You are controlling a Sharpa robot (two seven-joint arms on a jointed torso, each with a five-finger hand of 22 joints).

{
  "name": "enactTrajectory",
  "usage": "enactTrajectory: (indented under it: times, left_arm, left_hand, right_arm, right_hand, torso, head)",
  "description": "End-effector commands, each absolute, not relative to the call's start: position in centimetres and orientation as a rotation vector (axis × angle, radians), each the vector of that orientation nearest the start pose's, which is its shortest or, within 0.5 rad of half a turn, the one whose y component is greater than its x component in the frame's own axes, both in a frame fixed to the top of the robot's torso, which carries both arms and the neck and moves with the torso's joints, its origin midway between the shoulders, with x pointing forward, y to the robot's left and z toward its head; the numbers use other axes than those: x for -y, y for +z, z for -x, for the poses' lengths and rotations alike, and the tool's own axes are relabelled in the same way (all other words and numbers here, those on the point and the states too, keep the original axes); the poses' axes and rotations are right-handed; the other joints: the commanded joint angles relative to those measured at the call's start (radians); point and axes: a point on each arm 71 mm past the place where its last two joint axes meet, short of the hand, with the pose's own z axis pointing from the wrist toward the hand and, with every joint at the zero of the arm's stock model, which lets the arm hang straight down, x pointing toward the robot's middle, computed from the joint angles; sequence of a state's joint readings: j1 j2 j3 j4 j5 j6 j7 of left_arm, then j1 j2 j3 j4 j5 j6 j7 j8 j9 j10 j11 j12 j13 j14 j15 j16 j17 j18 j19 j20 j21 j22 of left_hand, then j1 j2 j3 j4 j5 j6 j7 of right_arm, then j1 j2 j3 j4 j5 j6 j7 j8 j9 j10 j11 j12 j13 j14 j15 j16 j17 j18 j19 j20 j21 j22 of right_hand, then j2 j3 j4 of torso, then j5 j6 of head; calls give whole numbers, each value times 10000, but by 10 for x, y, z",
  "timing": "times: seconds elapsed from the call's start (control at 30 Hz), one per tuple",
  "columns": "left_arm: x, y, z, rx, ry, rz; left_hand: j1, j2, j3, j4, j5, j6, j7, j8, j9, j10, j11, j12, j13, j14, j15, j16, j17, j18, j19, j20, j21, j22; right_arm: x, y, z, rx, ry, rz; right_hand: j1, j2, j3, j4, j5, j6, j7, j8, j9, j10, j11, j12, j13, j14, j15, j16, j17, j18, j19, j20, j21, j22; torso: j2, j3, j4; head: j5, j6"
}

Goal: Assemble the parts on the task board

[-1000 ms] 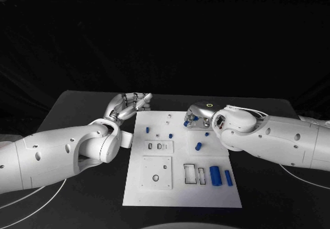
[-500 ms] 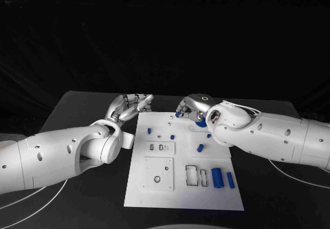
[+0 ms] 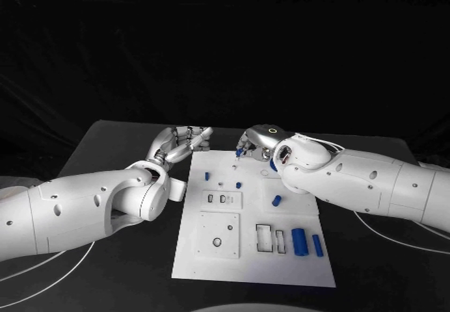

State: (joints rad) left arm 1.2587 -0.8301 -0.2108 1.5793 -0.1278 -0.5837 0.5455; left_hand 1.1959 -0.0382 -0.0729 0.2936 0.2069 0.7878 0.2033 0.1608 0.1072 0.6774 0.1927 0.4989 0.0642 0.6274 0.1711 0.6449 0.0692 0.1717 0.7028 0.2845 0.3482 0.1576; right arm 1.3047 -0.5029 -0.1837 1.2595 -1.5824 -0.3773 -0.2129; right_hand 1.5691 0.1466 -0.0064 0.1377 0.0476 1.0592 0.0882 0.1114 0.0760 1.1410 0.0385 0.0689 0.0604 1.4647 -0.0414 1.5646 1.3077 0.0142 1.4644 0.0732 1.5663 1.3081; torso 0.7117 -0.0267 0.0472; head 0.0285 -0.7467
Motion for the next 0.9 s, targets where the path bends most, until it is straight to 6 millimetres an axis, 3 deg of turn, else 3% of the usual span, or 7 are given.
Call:
enactTrajectory:
  times: [0.03, 0.23, 0.4, 0.9]
  left_arm:
    - [-200, -190, -468, -13301, -13734, 8581]
    - [-201, -189, -469, -13265, -13706, 8574]
    - [-200, -188, -469, -13252, -13718, 8556]
    - [-200, -189, -471, -13238, -13680, 8545]
  left_hand:
    - [38, 85, 47, -8, -31, -33, 297, 13, 17, 70, 3, -34, -7, -70, 27, -61, -10, 85, -54, -2, -71, -18]
    - [60, 70, 28, -5, -31, -36, 298, 15, 19, 80, 4, -54, -6, -88, 35, -85, -11, 76, -101, 5, -101, -39]
    - [66, 65, 20, -3, -31, -39, 300, 14, 19, 82, 6, -65, -7, -95, 38, -95, -11, 71, -127, 8, -117, -51]
    - [69, 66, 14, -2, -29, -41, 300, 15, 20, 85, 9, -73, -7, -97, 40, -102, -11, 70, -145, 9, -128, -59]
  right_arm:
    - [100, -192, -528, -16119, 4894, 3736]
    - [94, -196, -529, -16312, 4578, 3829]
    - [91, -198, -532, -16378, 4363, 3834]
    - [92, -198, -532, -15957, 4126, 3639]
  right_hand:
    - [70, -34, 55, -15, 40, 43, -39, -58, 89, -31, 22, -74, -9, 1046, -35, 41, 2555, -142, 1064, -57, 45, 2627]
    - [98, -45, 83, -22, 40, 30, -36, -79, 83, -53, 24, -83, -9, 1048, -29, 44, 2564, -142, 1064, -52, 45, 2627]
    - [99, -52, 88, -18, 35, 26, -31, -87, 80, -56, 27, -84, -9, 1045, -27, 39, 2548, -142, 1064, -50, 45, 2627]
    - [123, -57, 118, -22, 38, 38, -26, -95, 80, -42, 27, -75, -4, 1041, -21, 35, 2531, -142, 1064, -45, 45, 2627]
  torso:
    - [49, -3, 53]
    - [61, -27, 42]
    - [37, -29, 62]
    - [43, -43, 74]
  head:
    - [2, -18]
    - [-57, -34]
    - [-100, -125]
    - [-140, -137]
